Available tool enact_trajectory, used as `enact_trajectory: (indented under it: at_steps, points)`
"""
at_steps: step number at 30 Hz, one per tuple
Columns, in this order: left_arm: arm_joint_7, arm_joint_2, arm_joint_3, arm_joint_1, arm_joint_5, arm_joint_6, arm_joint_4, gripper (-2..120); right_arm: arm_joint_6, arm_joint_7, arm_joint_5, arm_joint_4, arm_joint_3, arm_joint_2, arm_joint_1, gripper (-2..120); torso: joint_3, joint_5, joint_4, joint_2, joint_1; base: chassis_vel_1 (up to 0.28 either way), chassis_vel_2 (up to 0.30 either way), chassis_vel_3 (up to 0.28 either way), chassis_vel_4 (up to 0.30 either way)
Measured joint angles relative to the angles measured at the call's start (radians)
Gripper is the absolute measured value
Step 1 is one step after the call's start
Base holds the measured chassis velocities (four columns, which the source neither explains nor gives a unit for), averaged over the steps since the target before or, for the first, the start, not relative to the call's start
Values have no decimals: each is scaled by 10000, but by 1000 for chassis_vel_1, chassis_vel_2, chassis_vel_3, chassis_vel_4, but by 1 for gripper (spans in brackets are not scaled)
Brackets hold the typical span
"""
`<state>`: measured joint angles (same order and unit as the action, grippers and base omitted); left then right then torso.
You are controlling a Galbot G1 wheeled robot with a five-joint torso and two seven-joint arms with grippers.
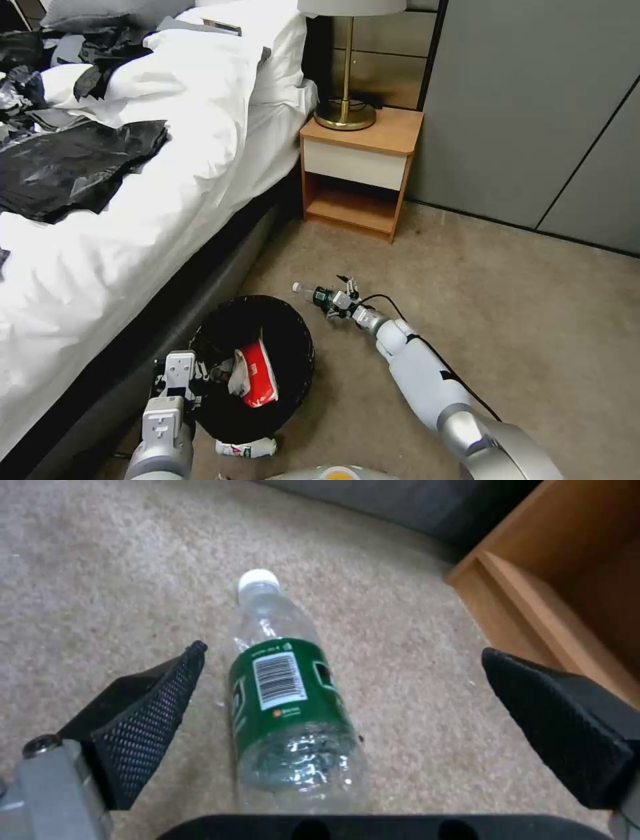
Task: Pick up the trash bin, then pick up the garbage from the floor and place it into the trash bin.
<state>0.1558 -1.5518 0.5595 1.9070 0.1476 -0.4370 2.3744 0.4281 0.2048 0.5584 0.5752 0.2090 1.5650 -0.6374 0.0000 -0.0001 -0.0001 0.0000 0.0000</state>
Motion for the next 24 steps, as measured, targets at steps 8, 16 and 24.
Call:
enact_trajectory:
  at_steps: [8, 16, 24]
  points:
    - [7, -64, -5, 198, 236, 79, 53, 0, -14, 119, -344, -774, 40, 213, 207, 100, 0, 0, 1, 0, 0, 0, 0, 0, 0]
    - [13, -58, -43, 282, 363, 103, 64, 0, -356, 448, -1350, -1472, -1, 320, 318, 100, 0, 1, 1, 0, 0, 0, 0, 0, 0]
    - [29, -3, -167, 352, 483, 142, 58, 0, -742, 822, -2135, -1926, -23, 301, 477, 100, 0, 0, 0, 0, -1, 0, 0, 0, 0]
